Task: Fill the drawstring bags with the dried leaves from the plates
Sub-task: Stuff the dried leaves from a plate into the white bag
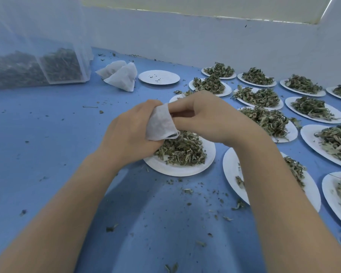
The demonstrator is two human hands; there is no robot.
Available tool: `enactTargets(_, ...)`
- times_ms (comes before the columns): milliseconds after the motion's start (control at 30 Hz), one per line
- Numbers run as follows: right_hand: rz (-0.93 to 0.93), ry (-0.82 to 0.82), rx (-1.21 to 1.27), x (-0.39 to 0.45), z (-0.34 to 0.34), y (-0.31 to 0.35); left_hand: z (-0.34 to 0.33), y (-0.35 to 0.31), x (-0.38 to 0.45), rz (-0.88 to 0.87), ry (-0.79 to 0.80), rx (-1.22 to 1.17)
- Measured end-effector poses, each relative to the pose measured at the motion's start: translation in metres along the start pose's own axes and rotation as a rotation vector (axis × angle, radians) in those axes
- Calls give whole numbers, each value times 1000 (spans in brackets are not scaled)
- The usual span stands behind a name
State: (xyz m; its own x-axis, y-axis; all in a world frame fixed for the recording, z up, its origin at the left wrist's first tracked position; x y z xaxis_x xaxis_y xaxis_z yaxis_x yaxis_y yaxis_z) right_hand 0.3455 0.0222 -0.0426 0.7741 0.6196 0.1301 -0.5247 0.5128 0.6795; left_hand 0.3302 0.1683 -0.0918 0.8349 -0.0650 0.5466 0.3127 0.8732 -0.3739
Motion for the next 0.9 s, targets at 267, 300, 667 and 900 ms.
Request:
enactTargets(267,33,-213,-165,10,-12,7,0,-4,0,73,48,-42)
enactTargets(300,38,-176,-141,10,-14,7,0,-5,-1,86,48,-73)
enactTargets(667,-3,-159,88,-5,16,-5,12,3,1,86,39,29)
enactTargets(900,-296,47,-361,-6,10,-25,12,9,1,96,96,120)
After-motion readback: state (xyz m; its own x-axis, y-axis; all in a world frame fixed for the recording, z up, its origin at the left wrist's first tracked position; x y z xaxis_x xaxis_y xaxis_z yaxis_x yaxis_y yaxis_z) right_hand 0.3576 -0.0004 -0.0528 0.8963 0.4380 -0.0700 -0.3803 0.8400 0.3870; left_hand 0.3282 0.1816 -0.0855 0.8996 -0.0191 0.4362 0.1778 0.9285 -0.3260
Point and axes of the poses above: each hand's wrist, its own x-axis towards the middle knuckle, its own z-axis out of the back of the hand, y = z × x, the point moved 3 cm from there along x, towards the middle knuckle
